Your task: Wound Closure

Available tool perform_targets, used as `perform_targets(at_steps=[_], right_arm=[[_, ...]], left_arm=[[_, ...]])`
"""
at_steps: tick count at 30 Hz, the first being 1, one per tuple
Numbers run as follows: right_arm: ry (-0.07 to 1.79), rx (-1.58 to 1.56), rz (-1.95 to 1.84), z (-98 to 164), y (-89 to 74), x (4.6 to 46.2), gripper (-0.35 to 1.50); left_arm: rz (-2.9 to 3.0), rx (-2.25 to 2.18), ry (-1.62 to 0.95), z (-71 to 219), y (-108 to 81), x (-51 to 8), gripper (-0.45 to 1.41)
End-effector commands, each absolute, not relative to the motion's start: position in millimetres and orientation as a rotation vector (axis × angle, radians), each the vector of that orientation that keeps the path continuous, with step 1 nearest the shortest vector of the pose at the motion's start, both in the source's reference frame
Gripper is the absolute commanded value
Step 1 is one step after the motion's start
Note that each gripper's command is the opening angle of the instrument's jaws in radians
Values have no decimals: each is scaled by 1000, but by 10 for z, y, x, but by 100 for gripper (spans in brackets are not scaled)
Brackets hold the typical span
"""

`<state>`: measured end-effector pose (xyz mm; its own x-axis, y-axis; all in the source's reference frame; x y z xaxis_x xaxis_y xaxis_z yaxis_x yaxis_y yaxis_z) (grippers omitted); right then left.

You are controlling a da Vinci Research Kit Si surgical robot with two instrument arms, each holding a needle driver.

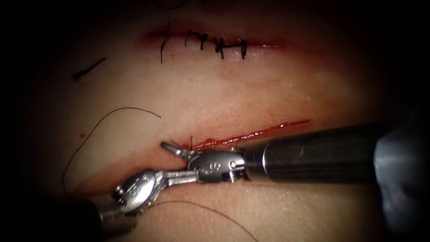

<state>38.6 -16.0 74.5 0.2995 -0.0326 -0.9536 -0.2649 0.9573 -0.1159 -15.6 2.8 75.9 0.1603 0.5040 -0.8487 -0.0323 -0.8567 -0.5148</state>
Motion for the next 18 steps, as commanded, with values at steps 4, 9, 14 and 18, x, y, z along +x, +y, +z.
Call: perform_targets(at_steps=[4, 9, 14, 18], right_arm=[[1263, -270, 158, 750, -166, 393, 138], [1263, -271, 158, 750, -166, 396, 135], [1267, -271, 158, 749, -166, 395, 109], [1266, -290, 135, 747, -165, 394, 69]], left_arm=[[1738, -2029, -454, 765, 22, -163, -45], [1738, -2029, -453, 765, 23, -165, -45], [1738, -2031, -455, 765, 22, -165, -45], [1738, -2031, -455, 764, 21, -165, -45]])
